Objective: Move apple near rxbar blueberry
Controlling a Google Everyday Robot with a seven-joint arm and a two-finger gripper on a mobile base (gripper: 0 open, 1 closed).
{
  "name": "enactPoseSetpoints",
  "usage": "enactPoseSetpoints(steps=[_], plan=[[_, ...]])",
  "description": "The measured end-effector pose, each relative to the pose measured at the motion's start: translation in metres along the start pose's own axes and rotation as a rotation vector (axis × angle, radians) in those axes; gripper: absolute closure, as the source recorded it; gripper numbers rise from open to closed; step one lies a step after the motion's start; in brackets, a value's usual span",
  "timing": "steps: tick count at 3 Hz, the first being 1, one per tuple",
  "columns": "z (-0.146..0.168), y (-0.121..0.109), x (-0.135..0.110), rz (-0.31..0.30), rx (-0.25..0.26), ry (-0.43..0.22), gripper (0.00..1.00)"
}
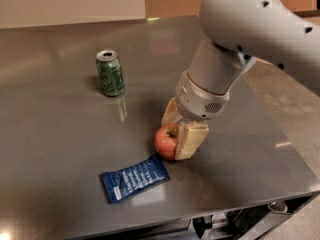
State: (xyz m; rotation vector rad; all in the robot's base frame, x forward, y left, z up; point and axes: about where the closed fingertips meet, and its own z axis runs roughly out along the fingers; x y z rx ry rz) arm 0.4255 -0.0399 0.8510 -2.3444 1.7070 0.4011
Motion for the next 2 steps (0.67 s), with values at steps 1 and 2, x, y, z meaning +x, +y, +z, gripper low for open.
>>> enactPoseSetpoints(steps=[1,2], plan=[[-0.0003,-0.0003,-0.0012,-0.002,0.004,0.001,0.15],[-0.0005,-0.0003,-0.0021,-0.003,0.007,0.002,0.00]])
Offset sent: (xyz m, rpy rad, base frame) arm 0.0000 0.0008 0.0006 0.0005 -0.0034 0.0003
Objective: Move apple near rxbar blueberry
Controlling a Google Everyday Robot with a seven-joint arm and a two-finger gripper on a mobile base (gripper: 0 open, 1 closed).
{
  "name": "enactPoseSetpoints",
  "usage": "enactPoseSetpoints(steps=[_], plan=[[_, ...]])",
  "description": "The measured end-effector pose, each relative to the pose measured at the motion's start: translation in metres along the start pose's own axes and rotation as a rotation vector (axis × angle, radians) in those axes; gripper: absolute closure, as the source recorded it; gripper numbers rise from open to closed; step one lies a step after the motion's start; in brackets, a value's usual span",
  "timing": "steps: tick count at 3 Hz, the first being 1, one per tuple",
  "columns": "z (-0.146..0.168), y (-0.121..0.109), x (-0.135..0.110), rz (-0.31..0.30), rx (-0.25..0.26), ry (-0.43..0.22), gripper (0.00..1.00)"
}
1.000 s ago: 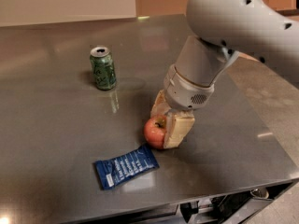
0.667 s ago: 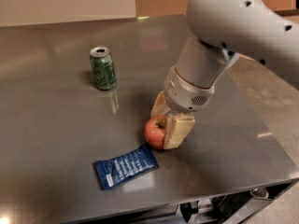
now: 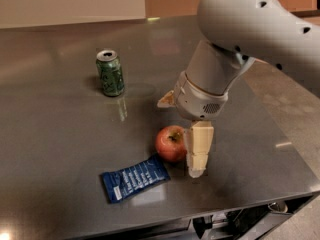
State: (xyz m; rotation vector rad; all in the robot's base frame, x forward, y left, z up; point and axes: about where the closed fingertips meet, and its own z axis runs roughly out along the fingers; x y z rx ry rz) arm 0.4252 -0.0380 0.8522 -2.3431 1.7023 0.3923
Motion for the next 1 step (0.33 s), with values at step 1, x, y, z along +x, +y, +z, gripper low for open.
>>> enactPoseSetpoints(steps=[1], plan=[[0.0000,0.0000,0.0000,0.000,0.000,0.000,0.00]])
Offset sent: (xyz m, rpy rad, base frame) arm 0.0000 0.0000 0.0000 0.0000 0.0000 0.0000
